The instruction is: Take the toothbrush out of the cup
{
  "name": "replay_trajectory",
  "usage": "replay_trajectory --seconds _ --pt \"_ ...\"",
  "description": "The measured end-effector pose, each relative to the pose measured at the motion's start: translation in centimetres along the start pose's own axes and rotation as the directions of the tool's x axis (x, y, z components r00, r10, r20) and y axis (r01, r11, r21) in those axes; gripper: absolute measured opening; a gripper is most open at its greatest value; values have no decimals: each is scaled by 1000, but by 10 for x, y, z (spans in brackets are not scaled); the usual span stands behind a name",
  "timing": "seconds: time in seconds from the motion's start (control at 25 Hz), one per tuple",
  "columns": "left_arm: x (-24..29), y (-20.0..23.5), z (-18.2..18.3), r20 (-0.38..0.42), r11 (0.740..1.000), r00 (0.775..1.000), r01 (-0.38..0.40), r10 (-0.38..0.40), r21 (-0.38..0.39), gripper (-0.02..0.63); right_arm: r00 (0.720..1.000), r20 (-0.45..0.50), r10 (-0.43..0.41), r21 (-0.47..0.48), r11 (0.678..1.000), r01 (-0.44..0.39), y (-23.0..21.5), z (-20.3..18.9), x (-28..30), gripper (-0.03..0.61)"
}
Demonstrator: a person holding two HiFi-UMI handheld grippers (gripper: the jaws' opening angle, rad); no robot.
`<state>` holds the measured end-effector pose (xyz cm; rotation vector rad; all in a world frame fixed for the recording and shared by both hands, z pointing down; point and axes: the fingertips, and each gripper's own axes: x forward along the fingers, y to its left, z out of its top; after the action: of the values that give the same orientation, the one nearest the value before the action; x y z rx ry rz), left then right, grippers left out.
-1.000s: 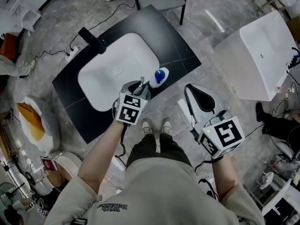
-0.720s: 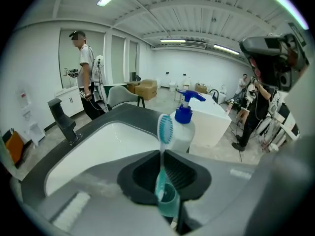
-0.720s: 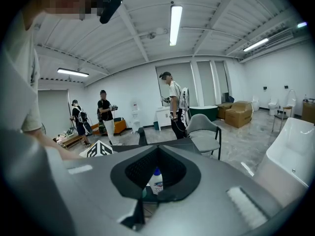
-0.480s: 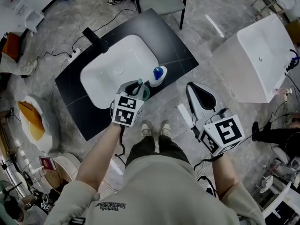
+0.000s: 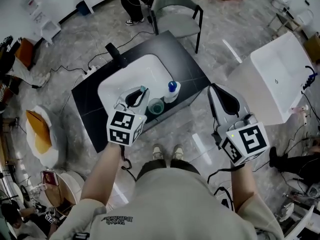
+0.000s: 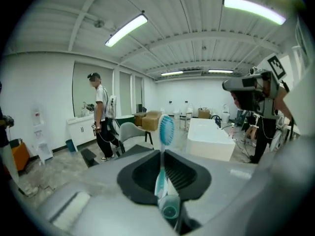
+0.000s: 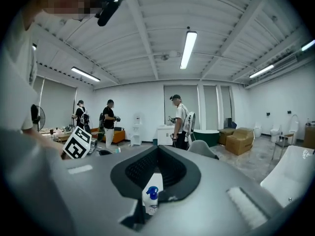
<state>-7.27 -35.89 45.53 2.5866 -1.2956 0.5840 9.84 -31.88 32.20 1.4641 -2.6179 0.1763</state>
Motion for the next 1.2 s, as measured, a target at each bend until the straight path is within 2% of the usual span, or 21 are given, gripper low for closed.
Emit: replay_trajectory --seconds 0.24,0.44,0.64,0.8,0.92,1.2 --pt "-61 -5 81 191 998 981 -45 34 52 31 993 113 17 -38 999 -13 13 54 -30 3" --pt "-115 -7 139 353 990 933 -105 64 98 31 982 187 19 -100 995 0 25 86 -52 3" --pt "-157 -11 162 454 976 884 -182 110 119 31 977 212 12 -139 990 18 32 91 -69 3" --pt "-176 -14 167 498 973 859 -202 120 114 31 981 193 32 -182 983 4 41 89 -76 3" --pt "-178 -19 159 499 976 859 -190 113 107 31 985 166 48 -187 982 -16 45 80 -76 3" --pt "-161 -23 118 437 983 892 -167 118 77 29 990 106 96 -156 985 -79 58 47 -67 3"
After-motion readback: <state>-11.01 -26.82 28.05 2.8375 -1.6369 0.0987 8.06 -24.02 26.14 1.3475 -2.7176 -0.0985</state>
